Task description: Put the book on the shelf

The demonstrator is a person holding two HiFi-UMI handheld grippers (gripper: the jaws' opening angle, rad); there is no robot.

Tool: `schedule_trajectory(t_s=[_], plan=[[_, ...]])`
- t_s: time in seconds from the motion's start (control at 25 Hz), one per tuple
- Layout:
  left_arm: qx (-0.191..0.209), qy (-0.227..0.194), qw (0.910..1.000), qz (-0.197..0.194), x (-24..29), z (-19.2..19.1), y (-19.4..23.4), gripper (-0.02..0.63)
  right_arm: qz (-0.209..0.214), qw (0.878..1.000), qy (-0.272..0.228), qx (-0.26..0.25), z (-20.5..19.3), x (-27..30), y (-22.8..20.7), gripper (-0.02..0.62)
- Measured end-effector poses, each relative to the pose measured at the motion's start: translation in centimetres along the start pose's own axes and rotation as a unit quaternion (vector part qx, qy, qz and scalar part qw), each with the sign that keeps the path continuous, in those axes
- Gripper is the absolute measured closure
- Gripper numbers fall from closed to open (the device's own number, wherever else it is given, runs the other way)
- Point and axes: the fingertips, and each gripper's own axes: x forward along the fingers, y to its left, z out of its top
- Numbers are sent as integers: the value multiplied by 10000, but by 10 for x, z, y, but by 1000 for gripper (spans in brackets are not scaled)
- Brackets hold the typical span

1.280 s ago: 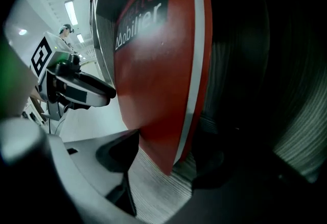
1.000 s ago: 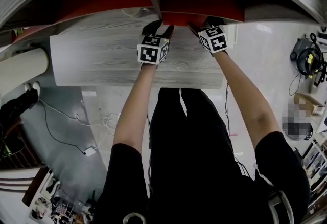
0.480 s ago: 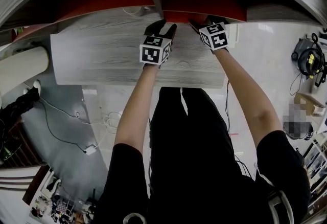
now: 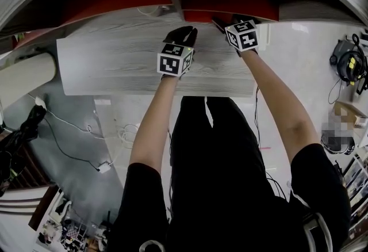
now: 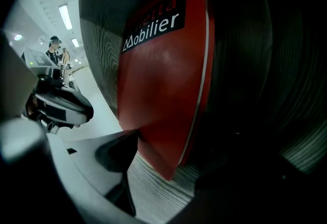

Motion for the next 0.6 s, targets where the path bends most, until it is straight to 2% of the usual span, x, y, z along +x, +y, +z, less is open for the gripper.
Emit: schedule_trajectory(t_s=[0.12,0.6], plan=[[62,-128,9995,-265,-2,2,-11,569,-34,10000,0,22,1,0,-1,258],[-58,-201,9988,-448,-8,-8,-19,569,-494,9987,-51,110,10,7,-11,265]])
